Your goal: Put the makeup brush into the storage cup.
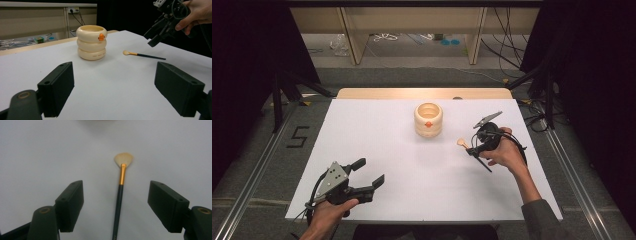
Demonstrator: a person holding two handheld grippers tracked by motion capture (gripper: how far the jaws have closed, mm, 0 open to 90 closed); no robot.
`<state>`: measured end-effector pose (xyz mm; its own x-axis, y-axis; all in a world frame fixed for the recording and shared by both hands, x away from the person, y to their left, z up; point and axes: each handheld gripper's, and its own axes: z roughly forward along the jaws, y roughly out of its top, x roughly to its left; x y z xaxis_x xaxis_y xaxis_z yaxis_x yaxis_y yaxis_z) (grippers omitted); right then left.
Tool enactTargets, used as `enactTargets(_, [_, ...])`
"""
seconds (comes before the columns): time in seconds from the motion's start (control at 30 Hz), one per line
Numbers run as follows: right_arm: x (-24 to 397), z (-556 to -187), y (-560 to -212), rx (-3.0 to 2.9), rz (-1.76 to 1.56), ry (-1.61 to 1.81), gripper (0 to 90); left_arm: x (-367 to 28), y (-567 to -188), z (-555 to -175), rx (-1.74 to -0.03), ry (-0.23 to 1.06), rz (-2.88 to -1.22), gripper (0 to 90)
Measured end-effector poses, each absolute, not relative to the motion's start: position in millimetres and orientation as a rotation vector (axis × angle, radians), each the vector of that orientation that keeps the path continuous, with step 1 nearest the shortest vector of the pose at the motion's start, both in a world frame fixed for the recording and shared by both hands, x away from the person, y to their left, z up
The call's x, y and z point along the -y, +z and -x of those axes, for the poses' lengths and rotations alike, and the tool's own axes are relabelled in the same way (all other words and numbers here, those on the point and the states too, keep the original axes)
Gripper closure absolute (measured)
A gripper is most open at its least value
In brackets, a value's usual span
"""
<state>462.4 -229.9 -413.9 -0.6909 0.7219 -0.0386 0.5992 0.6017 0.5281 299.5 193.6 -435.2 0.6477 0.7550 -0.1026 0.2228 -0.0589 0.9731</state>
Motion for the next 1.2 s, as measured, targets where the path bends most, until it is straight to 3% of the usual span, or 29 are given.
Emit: enactTargets(1.2, [221.6, -490.5, -426.7, -2.694, -1.080, 0.494, 39.9, -194.0, -435.5, -300.0, -0.824, 0.523, -1.613, 15.8])
